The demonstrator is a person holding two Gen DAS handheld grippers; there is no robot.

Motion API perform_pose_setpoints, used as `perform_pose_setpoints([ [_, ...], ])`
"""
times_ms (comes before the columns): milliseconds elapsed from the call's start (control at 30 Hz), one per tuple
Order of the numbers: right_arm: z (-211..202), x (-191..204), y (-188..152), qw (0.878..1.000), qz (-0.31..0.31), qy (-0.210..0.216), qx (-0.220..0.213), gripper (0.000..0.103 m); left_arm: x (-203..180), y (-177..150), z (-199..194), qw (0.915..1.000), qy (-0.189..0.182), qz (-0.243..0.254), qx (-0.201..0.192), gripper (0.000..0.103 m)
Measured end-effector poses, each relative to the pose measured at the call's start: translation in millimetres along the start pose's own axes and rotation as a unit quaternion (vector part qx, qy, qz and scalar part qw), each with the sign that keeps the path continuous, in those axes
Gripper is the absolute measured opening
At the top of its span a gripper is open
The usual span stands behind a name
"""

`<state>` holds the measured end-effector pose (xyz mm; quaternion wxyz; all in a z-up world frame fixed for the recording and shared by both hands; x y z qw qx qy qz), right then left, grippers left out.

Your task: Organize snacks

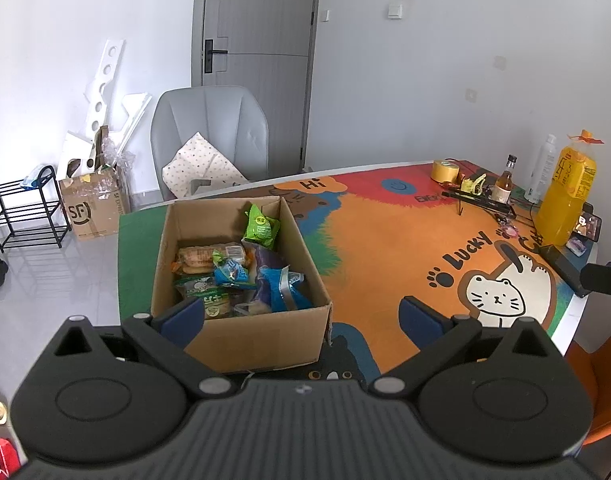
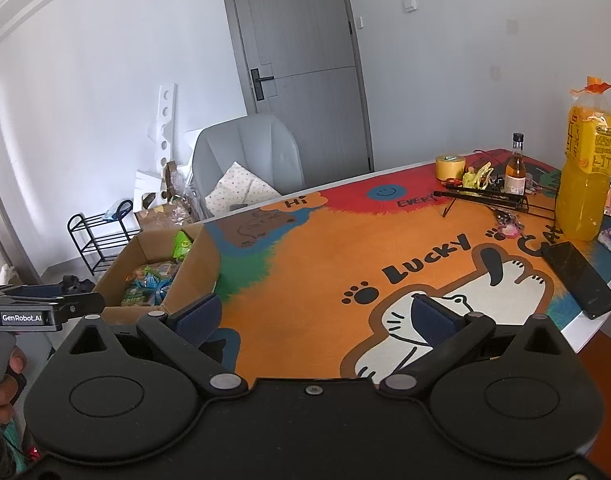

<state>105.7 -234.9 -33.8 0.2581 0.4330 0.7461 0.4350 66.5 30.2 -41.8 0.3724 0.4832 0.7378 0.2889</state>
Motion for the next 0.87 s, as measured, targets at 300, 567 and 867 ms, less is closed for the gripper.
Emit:
perform_pose_setpoints([
  [300, 0.0, 0.6, -0.1, 1.0, -0.001, -0.001, 0.0, 0.103, -2.4, -0.7, -0.8, 1.0, -0.005, 0.002, 0.0, 0.103],
  [567, 0.3, 0.6, 0.6, 1.0, -0.003, 0.0, 0.001, 0.103, -2.2, -0.4, -1.4, 1.0, -0.005, 0.002, -0.002, 0.103],
  [867, 0.2, 1.2, 0.3, 1.0, -0.002, -0.001, 0.003, 0.103, -2.0, -0.5, -1.6, 1.0, -0.006, 0.003, -0.003, 0.103],
])
Point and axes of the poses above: each gripper's, at about its wrist camera, not at the fingertips, and z roughly the way its jaws point, x to its left, y to its top, the point moved 6 cm from there along z, roughly the way its jaws point, and after that the axes turned 15 degrees about -z, right-handed, at the moved point
